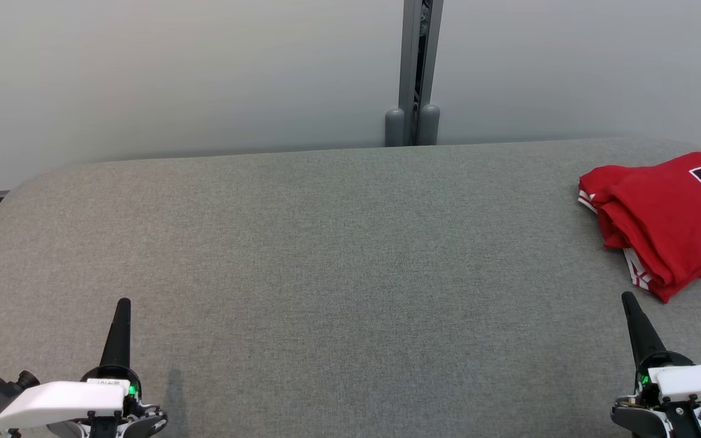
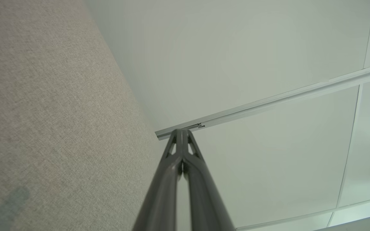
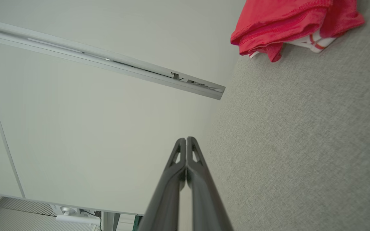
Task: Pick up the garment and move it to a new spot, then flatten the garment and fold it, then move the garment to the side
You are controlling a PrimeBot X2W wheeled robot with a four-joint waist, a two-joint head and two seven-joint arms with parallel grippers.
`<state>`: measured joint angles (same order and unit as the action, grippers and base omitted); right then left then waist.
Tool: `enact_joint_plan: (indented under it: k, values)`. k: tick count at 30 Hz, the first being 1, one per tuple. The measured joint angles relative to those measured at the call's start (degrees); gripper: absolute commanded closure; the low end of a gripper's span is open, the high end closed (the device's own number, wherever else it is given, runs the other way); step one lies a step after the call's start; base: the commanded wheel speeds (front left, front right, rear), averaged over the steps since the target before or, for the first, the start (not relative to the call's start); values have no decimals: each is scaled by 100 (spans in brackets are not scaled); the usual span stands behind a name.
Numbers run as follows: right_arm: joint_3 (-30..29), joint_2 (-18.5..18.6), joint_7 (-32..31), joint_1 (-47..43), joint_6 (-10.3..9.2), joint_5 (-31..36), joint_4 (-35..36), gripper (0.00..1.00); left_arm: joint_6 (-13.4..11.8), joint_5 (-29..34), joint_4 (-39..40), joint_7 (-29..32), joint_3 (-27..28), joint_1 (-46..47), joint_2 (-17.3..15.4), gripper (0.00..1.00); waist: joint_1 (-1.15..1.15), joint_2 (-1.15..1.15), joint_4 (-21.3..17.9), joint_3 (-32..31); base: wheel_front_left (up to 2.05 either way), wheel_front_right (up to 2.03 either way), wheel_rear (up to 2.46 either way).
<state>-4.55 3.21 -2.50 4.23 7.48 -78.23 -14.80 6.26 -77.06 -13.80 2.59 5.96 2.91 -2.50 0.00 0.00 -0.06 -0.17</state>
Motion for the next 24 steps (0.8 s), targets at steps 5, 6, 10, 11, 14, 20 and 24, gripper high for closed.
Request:
enact_joint_plan:
  k: [5, 6, 10, 11, 14, 20, 24]
  values:
    - [-29, -4, -53, 30, 0, -209, 13, 100, 22, -224, -4, 67, 9, 76, -3, 100, 0, 0, 1, 5, 0, 0, 0]
    - [-35, -5, -65, 34, 0, -252, 13, 100, 23, -264, -4, 74, 9, 85, -4, 100, 0, 0, 1, 6, 0, 0, 0]
    - [-55, -11, -109, 55, 0, -416, 27, 100, 30, -454, -9, 123, 16, 102, -7, 100, 0, 0, 2, 10, 0, 0, 0]
    - [-63, -13, -120, 56, 0, -456, 30, 100, 31, -494, -9, 129, 16, 110, -7, 100, 0, 0, 2, 11, 0, 0, 0]
    - [-75, -16, -160, 73, 0, -567, 33, 100, 49, -614, -11, 154, 21, 119, -8, 100, 0, 0, 2, 13, 0, 0, 0]
    - [-101, -23, -218, 107, 0, -765, 44, 100, 59, -834, -15, 229, 27, 157, -10, 100, 0, 0, 3, 18, 0, 0, 0]
    - [-125, -27, -265, 113, 0, -906, 51, 100, 74, -979, -18, 263, 33, 208, -13, 100, 0, 0, 3, 22, 0, 0, 0]
